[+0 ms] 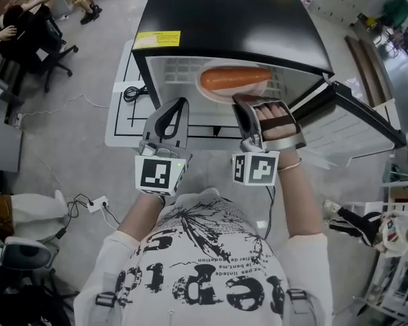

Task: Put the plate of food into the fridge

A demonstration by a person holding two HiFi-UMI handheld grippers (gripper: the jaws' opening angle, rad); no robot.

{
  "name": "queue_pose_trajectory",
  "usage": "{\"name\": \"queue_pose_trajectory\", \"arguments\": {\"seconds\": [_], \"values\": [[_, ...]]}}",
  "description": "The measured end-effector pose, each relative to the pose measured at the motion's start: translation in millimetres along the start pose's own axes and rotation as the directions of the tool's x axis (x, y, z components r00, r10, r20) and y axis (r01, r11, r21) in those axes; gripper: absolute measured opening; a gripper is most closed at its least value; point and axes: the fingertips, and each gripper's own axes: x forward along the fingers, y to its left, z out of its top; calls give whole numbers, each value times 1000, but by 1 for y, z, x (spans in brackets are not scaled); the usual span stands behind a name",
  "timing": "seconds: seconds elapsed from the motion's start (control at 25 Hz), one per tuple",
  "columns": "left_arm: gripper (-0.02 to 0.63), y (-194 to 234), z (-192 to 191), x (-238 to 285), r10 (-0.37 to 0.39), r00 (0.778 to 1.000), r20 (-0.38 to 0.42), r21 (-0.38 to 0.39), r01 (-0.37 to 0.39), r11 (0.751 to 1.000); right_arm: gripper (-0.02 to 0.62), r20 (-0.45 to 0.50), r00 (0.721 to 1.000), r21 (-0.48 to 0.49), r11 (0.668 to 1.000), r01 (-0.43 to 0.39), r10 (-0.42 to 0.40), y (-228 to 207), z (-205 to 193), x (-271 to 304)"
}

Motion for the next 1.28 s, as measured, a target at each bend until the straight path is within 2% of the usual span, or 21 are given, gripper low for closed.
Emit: {"name": "queue_pose_trajectory", "arguments": {"seconds": [0.4, 1.28], "values": [[8, 6, -10, 23, 51, 999, -16, 2, -51, 999, 18, 4, 999, -20, 999, -47, 47, 4, -22, 49], [8, 2, -34, 46, 54, 995, -80, -2, -54, 999, 21, -10, 990, 49, 989, -142, 143, 10, -37, 103]]}}
